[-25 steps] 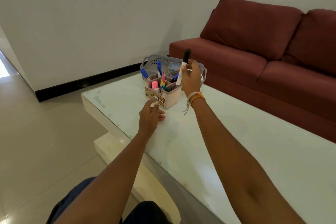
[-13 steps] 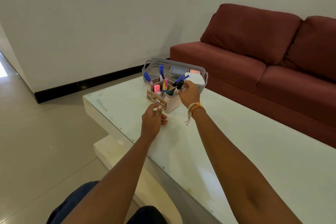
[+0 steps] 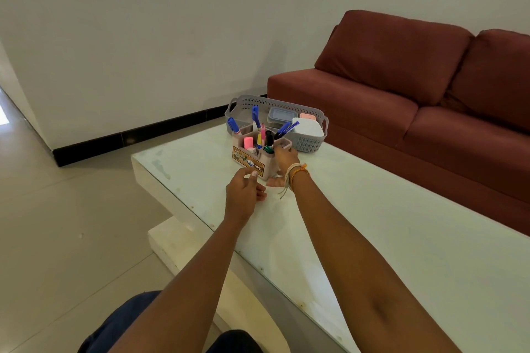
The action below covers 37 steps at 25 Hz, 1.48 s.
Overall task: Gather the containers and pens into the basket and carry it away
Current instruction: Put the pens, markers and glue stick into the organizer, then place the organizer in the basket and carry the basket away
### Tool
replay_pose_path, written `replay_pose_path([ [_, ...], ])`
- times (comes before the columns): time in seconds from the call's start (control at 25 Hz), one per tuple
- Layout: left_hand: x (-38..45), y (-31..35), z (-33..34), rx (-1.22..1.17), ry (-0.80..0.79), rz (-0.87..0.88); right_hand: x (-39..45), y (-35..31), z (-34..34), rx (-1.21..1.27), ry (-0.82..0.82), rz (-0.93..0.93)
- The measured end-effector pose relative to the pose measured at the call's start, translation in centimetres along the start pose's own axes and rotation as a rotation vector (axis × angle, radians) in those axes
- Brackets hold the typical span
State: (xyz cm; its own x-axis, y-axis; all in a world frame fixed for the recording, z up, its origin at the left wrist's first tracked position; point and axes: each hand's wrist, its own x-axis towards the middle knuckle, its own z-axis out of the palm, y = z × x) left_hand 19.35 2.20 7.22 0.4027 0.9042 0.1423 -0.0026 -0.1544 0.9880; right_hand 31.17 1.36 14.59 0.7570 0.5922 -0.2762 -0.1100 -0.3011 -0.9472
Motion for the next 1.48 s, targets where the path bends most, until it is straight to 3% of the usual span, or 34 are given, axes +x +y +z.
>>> replay_pose_path([
  [0.36,0.0,0.5,0.0,-0.054,0.052,-0.038,0.7,0.4,-2.3,0.056,-0.042,0.061],
  [0.52,2.6,3.5,-1.1,-0.058,0.048,-0.349,1.0,-1.1,-2.4,-0.094,-0.04,-0.012],
  [0.56,3.9,4.5,-1.7,0.009,0.033,-0.36,1.0,-2.0,-2.3,-0.11,-0.048,-0.02],
  [0.68,8.6,7.1,-3.5,0.225,-0.033,-0.163,1.8,-5.8,-2.5,-0.086,-0.082,-0.001],
  [0.84,14.3,9.1,-3.6,0.225,-0.135,0.126,4.8,-11.7,-2.3,-0.015,-0.17,-0.005],
  [1.04,21.7,9.3,-2.6,0.394,-0.207,0.129,11.0,-15.6,-0.7,-0.081,-0.085,-0.005],
  [1.28,27.1,4.8,-1.2,0.703,-0.343,0.109,18.1,-13.4,1.1,-0.046,-0.021,0.074],
  [1.48,26.6,2.8,-1.1,0.933,-0.153,0.138,19.9,-10.4,2.3,-0.016,-0.047,0.171],
])
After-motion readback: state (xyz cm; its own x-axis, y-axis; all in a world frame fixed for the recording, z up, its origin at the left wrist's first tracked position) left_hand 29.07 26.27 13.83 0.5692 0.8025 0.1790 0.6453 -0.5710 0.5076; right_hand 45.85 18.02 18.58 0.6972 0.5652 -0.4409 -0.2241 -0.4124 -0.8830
